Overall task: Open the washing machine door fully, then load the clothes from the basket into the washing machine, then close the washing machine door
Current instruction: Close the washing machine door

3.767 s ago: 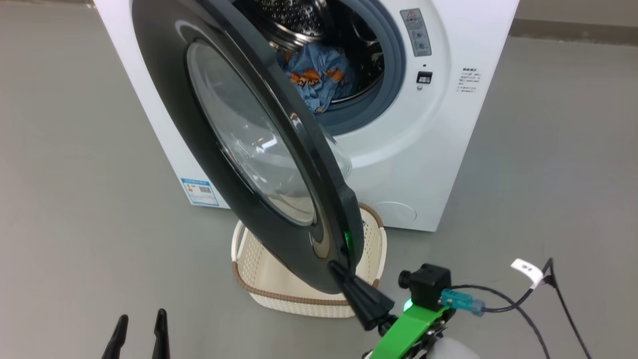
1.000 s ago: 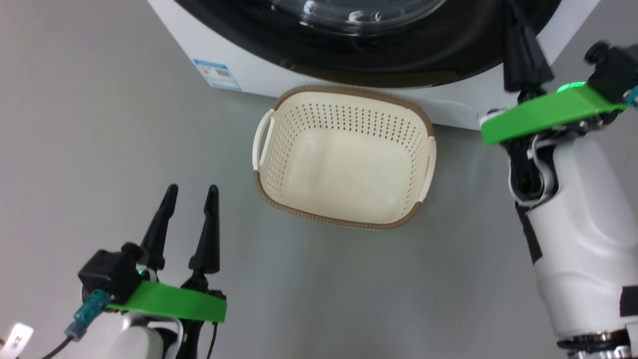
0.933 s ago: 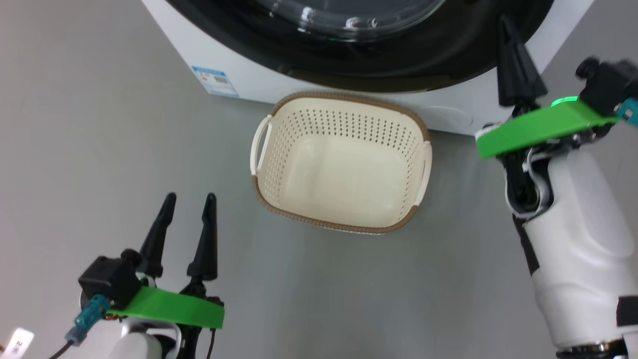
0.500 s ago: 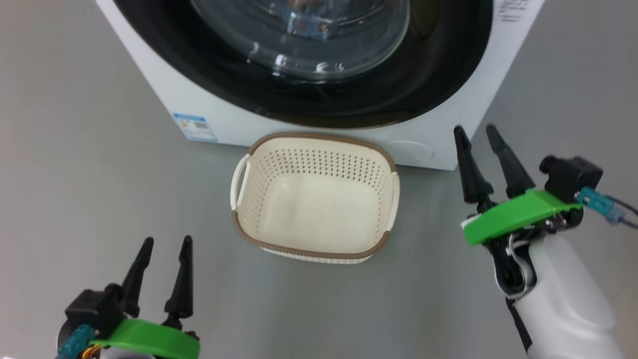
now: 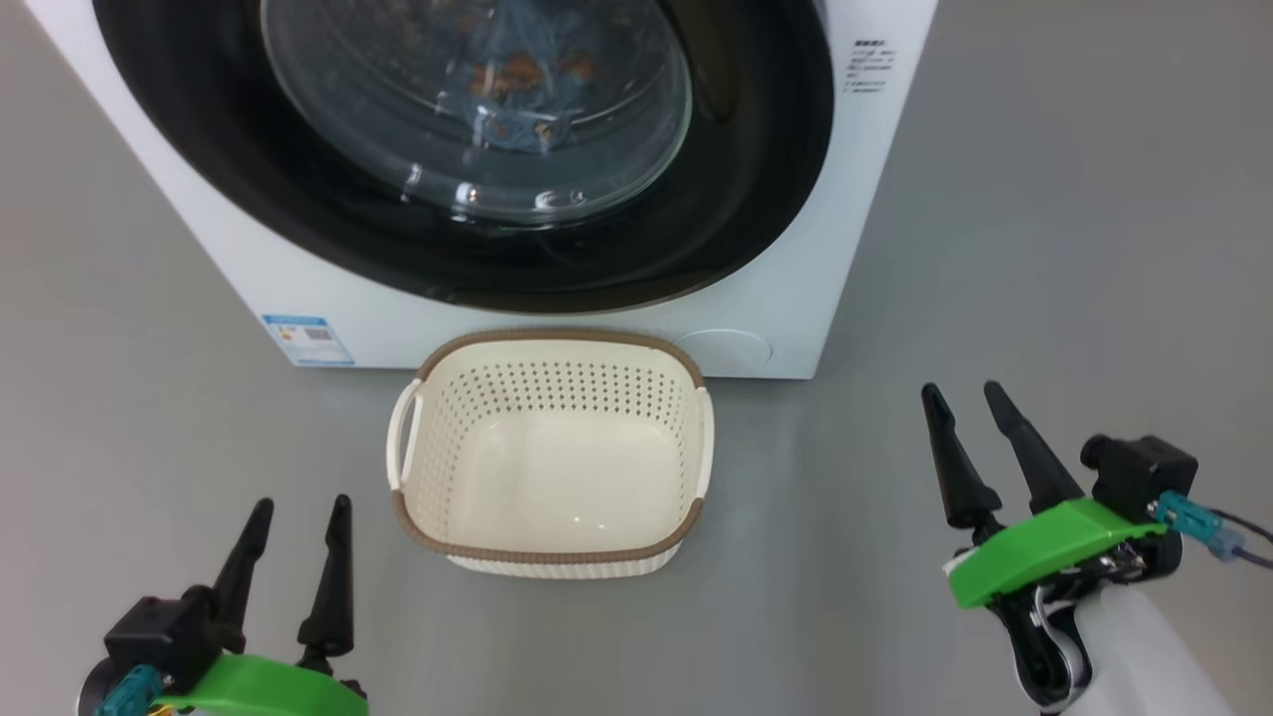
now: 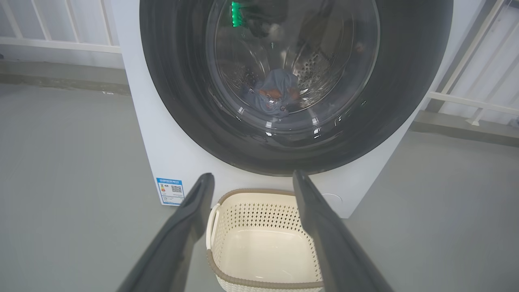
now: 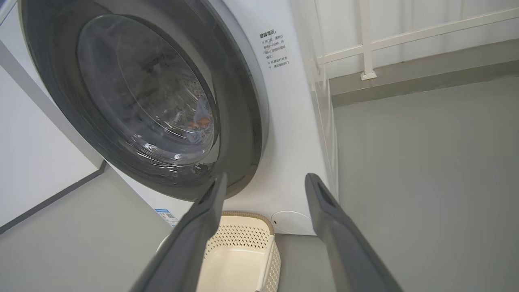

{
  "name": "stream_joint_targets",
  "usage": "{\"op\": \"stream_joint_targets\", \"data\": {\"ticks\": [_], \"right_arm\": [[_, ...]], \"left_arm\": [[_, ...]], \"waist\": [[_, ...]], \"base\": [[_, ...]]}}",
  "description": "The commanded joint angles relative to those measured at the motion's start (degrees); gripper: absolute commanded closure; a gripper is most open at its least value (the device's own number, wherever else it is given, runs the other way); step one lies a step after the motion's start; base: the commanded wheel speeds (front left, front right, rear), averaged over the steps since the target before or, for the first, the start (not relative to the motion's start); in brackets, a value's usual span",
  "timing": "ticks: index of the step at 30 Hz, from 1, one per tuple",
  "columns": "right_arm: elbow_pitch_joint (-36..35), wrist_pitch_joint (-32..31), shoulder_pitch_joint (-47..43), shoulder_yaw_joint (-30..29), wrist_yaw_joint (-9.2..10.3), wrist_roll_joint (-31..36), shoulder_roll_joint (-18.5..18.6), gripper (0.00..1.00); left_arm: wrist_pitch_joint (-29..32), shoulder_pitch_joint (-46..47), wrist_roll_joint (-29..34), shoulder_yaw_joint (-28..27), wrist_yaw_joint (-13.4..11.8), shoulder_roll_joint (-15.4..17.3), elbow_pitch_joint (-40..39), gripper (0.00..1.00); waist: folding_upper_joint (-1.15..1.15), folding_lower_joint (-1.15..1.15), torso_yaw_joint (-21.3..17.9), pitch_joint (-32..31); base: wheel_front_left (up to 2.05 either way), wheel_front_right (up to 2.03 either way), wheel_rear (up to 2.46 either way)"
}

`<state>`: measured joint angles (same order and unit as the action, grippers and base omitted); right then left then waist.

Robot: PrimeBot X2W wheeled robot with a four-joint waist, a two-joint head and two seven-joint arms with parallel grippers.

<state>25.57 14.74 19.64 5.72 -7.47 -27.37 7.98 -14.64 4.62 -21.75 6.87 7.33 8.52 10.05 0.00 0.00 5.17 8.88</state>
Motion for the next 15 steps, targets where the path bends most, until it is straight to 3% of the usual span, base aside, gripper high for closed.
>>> {"op": "stream_joint_targets", "data": {"ticks": [1, 15], "right_arm": [[-1.65, 0.26, -1.56, 1.11, -0.02, 0.78, 0.41, 0.00], [-2.90, 0.26, -8.36, -1.79, -0.02, 0.99, 2.39, 0.00]], "left_arm": [[-0.36, 0.04, 0.18, -2.50, 0.15, 1.69, -0.75, 0.00], [-0.36, -3.25, 1.80, -4.23, 0.15, 1.78, -0.12, 0.00]], "waist": [[0.00, 0.00, -2.11, -2.01], [0.00, 0.00, -6.70, -5.60]], "base": [[0.00, 0.00, 0.00], [0.00, 0.00, 0.00]]}}
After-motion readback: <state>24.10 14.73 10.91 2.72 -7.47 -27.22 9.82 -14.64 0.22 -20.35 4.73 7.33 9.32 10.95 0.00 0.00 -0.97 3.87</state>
